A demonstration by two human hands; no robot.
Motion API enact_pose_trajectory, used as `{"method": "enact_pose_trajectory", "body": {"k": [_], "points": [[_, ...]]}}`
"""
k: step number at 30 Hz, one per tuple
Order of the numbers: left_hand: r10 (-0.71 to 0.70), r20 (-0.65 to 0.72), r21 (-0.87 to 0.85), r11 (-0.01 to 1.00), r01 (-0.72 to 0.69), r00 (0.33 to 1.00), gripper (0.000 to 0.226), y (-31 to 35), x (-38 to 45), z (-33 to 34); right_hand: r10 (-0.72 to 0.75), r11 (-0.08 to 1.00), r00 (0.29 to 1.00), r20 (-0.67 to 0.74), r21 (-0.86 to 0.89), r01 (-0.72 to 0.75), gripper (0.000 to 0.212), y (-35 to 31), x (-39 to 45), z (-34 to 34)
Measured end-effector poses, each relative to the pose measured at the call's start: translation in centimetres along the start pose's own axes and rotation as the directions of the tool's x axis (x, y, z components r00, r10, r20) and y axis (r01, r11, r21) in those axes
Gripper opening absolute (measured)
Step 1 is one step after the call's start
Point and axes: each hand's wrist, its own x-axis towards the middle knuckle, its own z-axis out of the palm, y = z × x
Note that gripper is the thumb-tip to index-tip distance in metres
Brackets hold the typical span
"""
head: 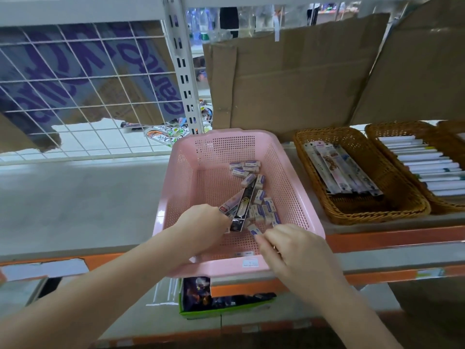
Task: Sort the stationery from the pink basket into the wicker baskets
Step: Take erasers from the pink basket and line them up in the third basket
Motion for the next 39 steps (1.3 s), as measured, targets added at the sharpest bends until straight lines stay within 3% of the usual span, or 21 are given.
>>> {"method": "enact_pose_trajectory", "body": {"k": [6,12,18,23,33,39], "points": [[-0.094,-0.142,-0.029,0.995,0.091,0.985,0.053,-0.3,1.0,-0.6,-0.019,0.998,0.997,0.069,-0.059,0.023,0.033,1.3,3.1,-0.8],[-0.125,-0.241,0.028,0.99,0.136,0.963,0.031,-0.5,3.4,-4.2,0.052,0.984,0.994,0.092,-0.175,-0.035,0.029,3.9,6.5,-2.5],[-0.169,-0.319,-0.034,0.985,0.167,0.933,0.021,1.8,6.1,-11.6,0.09,0.964,0.995,-0.039,-0.247,-0.097,0.029,9.0,7.0,-7.5],[-0.085,-0.433,0.033,0.993,0.11,0.897,0.018,7.7,8.5,-17.2,0.182,0.937,0.983,0.009,-0.305,-0.171,0.032,15.3,5.2,-12.2],[-0.027,-0.409,-0.026,1.0,0.018,0.912,0.024,24.1,16.6,-23.4,0.366,0.891,0.928,0.073,-0.315,-0.326,0.035,30.6,-3.3,-19.8],[0.027,-0.408,-0.01,0.999,-0.034,0.913,0.024,32.0,22.6,-26.9,0.415,0.882,0.908,0.056,-0.267,-0.387,0.025,38.4,-6.3,-22.3]]}}
